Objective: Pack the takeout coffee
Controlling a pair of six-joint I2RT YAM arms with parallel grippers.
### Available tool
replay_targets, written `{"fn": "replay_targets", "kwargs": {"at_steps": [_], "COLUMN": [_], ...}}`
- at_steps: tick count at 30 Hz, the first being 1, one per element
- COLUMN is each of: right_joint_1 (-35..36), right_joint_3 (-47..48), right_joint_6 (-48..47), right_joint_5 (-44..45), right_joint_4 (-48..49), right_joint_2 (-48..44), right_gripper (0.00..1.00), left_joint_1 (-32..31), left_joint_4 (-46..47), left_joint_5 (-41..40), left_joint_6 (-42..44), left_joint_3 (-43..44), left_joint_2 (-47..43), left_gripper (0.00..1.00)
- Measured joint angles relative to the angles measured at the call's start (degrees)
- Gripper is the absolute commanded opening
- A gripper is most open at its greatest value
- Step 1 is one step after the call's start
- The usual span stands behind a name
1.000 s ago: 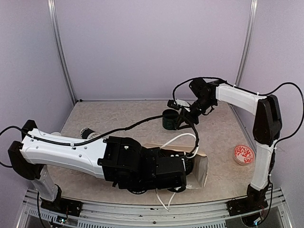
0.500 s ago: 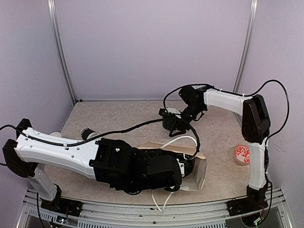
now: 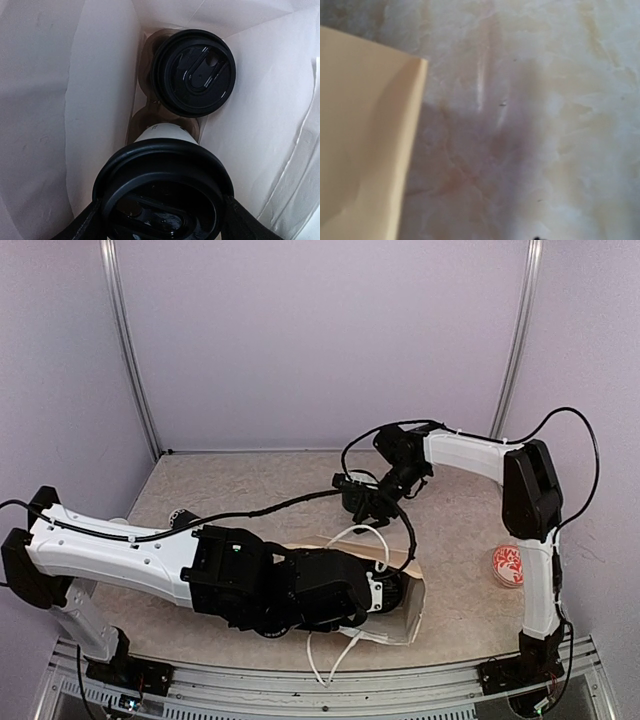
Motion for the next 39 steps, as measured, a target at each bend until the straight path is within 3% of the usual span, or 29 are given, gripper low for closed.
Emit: {"fn": "replay_targets", "kwargs": {"at_steps": [39], "right_joint_1": [4.0], "right_joint_3": [3.8], "right_joint_6": [-4.7], "right_joint_5": [-5.1], "right_joint_4": [-6.3], "right_joint_2": [10.9], "right_gripper": [0.42], "left_joint_1": [6.1], "left_joint_4": [12.3], "left_joint_5": [3.0], "left_joint_6": [13.1], "left_joint_3": [-10.4], "left_joint_2": [-2.4], "left_gripper": [0.63]}}
